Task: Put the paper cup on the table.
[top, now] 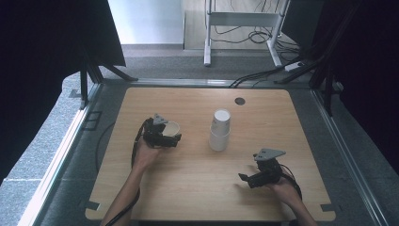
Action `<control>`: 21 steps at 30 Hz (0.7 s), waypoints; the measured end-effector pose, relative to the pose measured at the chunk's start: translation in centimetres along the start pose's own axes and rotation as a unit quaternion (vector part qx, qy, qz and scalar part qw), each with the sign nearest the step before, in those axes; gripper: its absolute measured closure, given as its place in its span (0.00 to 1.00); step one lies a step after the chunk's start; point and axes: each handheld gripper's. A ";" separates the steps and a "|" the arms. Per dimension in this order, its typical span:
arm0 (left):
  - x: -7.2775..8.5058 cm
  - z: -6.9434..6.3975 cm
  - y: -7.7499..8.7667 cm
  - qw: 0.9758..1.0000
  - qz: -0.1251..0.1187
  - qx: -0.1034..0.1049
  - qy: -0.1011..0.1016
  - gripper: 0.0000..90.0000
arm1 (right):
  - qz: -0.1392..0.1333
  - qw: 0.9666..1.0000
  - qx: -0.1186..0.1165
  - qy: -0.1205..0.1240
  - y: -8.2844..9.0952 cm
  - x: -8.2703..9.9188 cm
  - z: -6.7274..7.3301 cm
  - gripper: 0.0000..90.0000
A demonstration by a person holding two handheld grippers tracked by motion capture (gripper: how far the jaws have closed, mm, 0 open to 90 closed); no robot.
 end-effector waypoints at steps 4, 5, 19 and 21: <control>-0.4 -0.3 0.6 1.000 -0.010 0.006 0.001 0.00 | 0.000 1.000 0.000 0.001 -0.1 0.0 0.1 0.01; -0.5 -0.4 0.8 1.000 -0.014 0.007 0.002 0.00 | 0.000 1.000 -0.001 0.001 -0.1 0.0 0.1 0.01; -1.9 -1.7 3.0 0.999 -0.031 0.016 -0.013 0.00 | 0.003 1.000 0.000 0.004 0.0 0.0 0.1 0.01; -2.2 -2.0 3.5 0.999 -0.034 0.015 -0.016 0.00 | 0.004 1.000 0.000 0.004 0.0 0.0 0.1 0.01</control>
Point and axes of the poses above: each handheld gripper's, and its own axes: y roughly backward along the jaws, x roughly out of its underside, z roughly to its left, and after that the axes turned 3 degrees about -z, right-handed
